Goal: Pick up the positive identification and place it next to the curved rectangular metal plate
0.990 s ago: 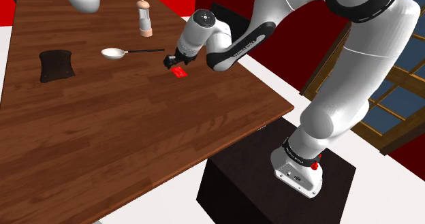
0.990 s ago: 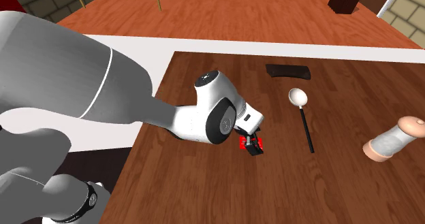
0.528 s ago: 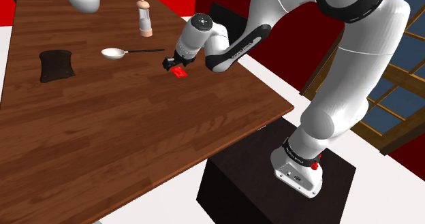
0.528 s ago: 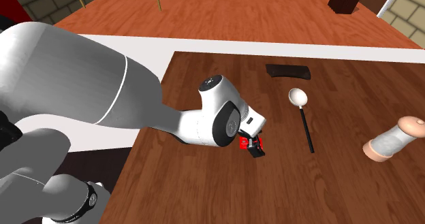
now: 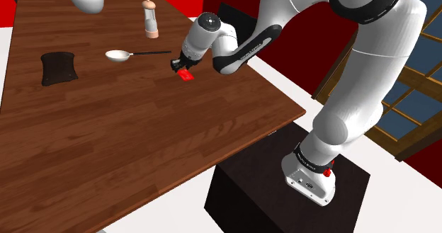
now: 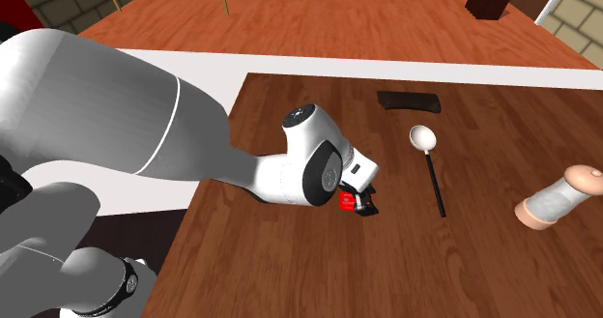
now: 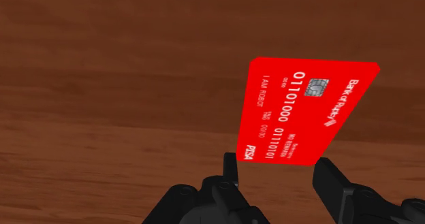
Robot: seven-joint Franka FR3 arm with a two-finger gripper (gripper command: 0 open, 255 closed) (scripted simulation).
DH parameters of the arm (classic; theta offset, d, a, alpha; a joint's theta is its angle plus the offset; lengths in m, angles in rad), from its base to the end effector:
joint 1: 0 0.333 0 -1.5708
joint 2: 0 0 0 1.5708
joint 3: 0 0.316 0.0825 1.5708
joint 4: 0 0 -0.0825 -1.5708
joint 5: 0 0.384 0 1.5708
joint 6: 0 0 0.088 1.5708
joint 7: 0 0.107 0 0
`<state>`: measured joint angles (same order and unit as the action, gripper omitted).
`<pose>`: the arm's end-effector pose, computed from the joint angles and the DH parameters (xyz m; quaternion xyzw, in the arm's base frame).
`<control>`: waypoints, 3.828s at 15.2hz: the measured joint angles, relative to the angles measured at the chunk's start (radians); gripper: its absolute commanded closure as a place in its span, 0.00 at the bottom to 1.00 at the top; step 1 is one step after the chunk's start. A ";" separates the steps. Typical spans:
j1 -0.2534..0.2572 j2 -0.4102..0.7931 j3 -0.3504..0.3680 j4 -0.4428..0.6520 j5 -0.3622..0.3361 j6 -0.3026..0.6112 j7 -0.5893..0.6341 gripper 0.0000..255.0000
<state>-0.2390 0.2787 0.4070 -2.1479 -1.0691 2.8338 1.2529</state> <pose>0.5698 0.1363 0.3151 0.9528 -0.0782 0.2923 0.0247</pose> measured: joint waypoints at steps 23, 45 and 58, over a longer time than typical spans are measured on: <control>-0.098 -0.170 0.129 -0.016 0.397 -0.101 -0.346 1.00; 0.401 0.370 0.137 0.775 0.150 -0.607 -0.063 1.00; 0.581 0.627 0.092 1.117 0.105 -0.701 -0.067 1.00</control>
<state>0.3416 0.9060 0.4987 -1.0304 -0.9641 2.1333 1.1863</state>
